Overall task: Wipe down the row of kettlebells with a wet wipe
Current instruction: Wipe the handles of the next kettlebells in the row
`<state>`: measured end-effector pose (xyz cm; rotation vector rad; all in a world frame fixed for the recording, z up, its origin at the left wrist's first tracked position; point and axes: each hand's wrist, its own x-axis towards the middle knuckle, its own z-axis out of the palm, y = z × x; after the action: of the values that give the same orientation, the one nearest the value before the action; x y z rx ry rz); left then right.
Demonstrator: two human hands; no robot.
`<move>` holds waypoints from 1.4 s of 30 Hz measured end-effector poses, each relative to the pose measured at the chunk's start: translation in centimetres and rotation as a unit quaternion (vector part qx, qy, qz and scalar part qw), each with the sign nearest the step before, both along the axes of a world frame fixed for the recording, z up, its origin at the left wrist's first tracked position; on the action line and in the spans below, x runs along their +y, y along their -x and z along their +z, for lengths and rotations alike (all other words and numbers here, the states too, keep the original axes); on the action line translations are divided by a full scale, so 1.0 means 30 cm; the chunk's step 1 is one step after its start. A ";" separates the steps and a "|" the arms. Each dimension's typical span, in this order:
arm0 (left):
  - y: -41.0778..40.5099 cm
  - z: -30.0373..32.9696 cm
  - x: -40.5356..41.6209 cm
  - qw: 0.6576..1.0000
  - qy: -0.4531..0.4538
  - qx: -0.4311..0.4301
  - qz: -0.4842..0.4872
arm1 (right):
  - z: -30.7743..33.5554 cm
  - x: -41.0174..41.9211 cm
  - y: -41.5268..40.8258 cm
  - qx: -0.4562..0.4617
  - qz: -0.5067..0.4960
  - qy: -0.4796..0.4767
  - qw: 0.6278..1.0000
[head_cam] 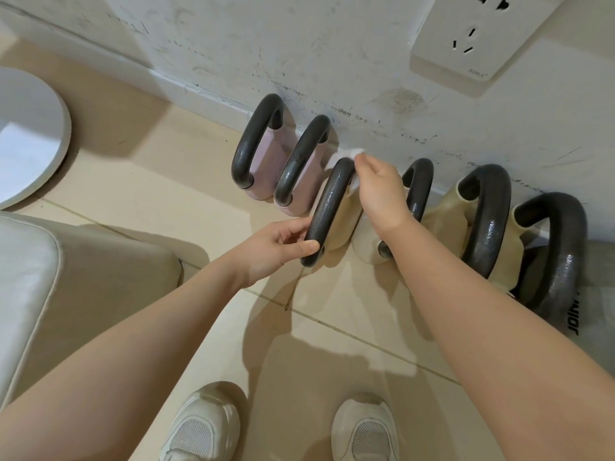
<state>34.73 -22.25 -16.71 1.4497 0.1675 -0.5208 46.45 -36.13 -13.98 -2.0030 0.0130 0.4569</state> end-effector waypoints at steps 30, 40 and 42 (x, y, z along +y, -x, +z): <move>-0.041 0.005 0.012 0.998 -0.045 -0.005 -0.030 | 0.091 0.002 -0.032 0.472 -0.191 -0.349 0.786; -0.039 0.006 -0.006 0.996 -0.075 -0.003 -0.045 | 0.081 0.068 -0.010 0.277 -0.207 -0.186 0.920; -0.042 0.012 -0.004 0.996 -0.078 -0.002 -0.048 | 0.084 0.077 0.025 0.161 -0.117 -0.114 0.973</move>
<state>35.98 -22.37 -16.36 1.6169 0.1368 -0.5938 45.71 -33.82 -11.46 -1.6594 0.3786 0.5961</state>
